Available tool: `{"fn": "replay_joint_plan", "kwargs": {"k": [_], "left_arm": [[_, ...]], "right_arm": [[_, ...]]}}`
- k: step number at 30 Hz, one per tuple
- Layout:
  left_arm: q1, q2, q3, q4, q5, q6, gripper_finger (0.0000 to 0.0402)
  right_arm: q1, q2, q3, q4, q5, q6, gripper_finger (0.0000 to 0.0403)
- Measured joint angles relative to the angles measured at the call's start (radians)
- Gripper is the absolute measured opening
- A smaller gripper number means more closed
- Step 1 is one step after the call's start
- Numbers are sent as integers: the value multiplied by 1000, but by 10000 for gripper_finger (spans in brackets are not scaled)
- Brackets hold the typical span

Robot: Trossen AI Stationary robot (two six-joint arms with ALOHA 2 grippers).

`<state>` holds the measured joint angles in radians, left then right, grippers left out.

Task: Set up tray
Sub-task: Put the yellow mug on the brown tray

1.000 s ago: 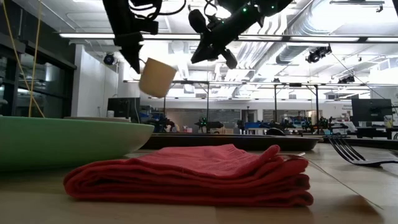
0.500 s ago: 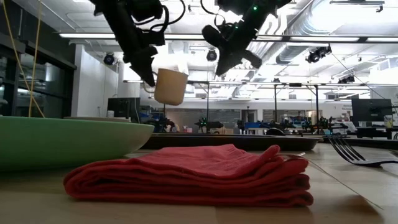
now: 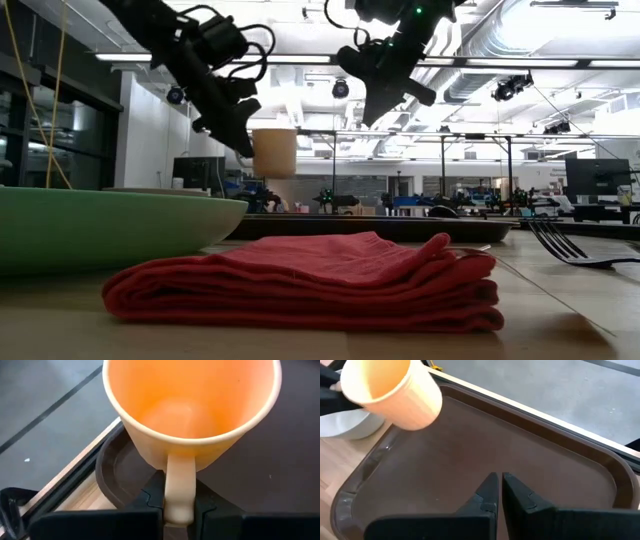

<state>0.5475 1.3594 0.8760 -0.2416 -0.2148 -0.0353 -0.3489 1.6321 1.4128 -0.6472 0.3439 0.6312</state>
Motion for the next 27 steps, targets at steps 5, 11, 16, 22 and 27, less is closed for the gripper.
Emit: {"fn": "replay_joint_plan", "kwargs": {"k": [5,11,16,22,27], "left_arm": [[44,0,-51,88,24,-31,78],[83,0,-112,138,46,-49,64],[89,0,-157,217,57,-57,67],[89,0,-211,304,49,-79,68],[88,0,-233,359,49,-79,63]], "right_arm": [[0,0,0,5,2,1,0],[0,0,0,16,26,26,0],[0,0,0,32,28,27,0],[0,0,0,32,28,53,0],[2,0,0,32,32,53,0]]}}
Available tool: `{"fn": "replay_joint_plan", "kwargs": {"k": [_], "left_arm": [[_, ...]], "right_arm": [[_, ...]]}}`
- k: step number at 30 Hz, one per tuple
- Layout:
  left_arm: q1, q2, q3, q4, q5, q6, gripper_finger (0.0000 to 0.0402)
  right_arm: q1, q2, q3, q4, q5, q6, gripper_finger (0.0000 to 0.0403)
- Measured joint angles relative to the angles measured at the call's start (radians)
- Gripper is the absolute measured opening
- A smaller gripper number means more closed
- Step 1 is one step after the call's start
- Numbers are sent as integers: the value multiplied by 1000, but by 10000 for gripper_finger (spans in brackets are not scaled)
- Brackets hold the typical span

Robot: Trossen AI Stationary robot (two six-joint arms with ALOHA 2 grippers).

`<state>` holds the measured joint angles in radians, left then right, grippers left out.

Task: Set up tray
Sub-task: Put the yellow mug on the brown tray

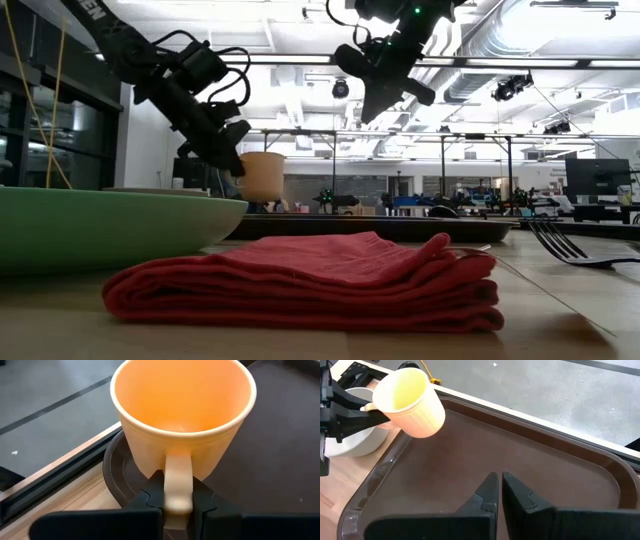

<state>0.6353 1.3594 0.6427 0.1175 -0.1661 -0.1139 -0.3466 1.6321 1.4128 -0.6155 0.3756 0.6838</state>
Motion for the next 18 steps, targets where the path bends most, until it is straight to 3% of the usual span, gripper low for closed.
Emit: {"fn": "replay_joint_plan", "kwargs": {"k": [18], "left_arm": [[0,168,-7,165,0,-85,71]], "right_arm": [[0,0,0,0,3,-3,0]]}}
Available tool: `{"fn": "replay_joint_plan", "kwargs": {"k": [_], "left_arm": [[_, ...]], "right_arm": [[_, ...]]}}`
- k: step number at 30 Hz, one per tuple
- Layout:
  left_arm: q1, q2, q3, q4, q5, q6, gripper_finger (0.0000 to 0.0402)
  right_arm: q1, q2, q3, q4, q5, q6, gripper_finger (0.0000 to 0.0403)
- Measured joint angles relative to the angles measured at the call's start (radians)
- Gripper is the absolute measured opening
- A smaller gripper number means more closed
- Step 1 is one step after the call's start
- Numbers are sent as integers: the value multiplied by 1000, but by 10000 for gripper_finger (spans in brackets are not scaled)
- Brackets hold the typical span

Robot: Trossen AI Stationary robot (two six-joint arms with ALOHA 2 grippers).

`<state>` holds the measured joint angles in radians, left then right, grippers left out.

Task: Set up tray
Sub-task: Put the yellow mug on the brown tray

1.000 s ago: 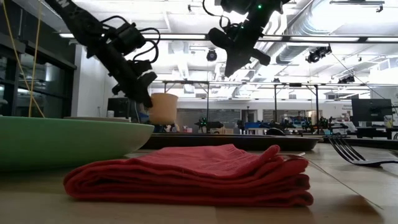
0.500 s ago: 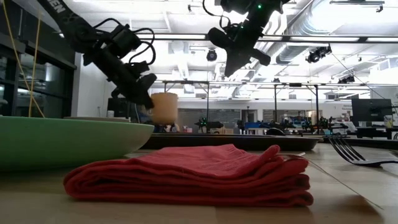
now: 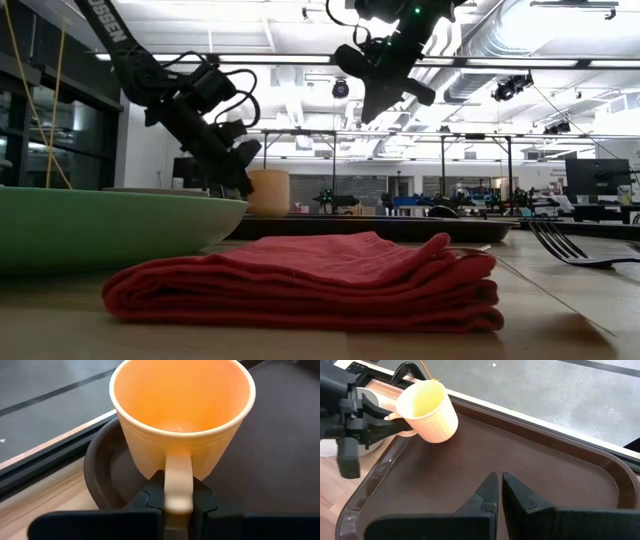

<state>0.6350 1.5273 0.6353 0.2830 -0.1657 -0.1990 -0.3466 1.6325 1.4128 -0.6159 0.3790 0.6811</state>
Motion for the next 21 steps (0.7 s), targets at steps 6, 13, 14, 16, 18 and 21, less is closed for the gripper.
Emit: {"fn": "replay_joint_plan", "kwargs": {"k": [6,13,14,16,18,21], "left_arm": [[0,26,0,7,-1,2,65],[3,27,0,5,-30,19,73],[7,27,0,6,-38,20,77],[9,29,0,4,-48,21,79],[9,40,0,9,-50,30,74],[8,55,0,19,-34,37,64]], "right_arm": [[0,0,0,0,10,-1,0],[0,0,0,0,15,-1,0],[0,0,0,0,15,-1,0],[0,0,0,0,15,-1,0],[0,0,0,0,14,-1,0],[0,0,0,0,13,-1,0]]}}
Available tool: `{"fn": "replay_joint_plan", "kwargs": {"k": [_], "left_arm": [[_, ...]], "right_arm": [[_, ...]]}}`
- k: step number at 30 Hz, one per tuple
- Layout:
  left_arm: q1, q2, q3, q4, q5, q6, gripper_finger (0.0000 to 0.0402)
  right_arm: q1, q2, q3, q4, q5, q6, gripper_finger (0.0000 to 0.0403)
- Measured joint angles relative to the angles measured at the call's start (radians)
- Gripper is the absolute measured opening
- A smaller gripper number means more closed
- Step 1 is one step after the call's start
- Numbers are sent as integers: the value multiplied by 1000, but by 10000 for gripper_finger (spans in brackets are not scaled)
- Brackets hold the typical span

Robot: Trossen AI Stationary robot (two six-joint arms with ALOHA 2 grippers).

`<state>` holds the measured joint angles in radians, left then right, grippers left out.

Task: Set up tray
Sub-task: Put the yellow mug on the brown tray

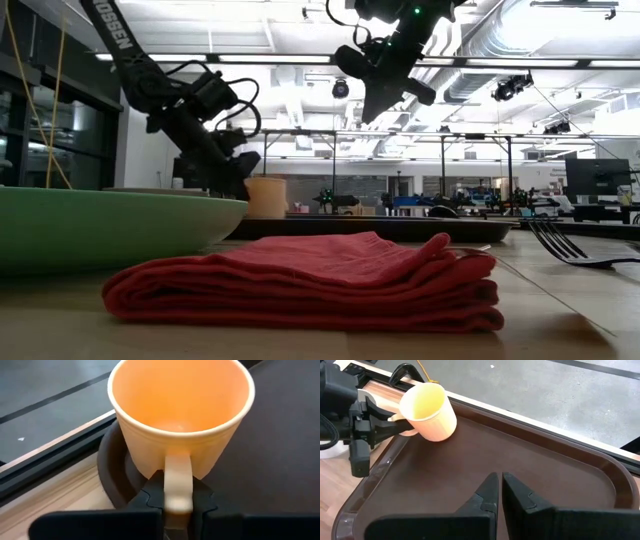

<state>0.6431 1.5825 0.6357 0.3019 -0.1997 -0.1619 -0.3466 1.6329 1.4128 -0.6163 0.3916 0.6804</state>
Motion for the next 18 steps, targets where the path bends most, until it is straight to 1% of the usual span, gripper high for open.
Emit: {"fn": "replay_joint_plan", "kwargs": {"k": [3,7,9,18], "left_arm": [[-2,11,1,2,1,-1,67],[-2,15,0,-17,8,-4,94],[-2,15,0,-13,7,-4,99],[-2,15,-1,-5,7,-4,80]], "right_arm": [[0,0,0,0,-1,0,0],[0,0,0,0,0,0,0],[0,0,0,0,2,0,0],[0,0,0,0,2,-6,0]]}}
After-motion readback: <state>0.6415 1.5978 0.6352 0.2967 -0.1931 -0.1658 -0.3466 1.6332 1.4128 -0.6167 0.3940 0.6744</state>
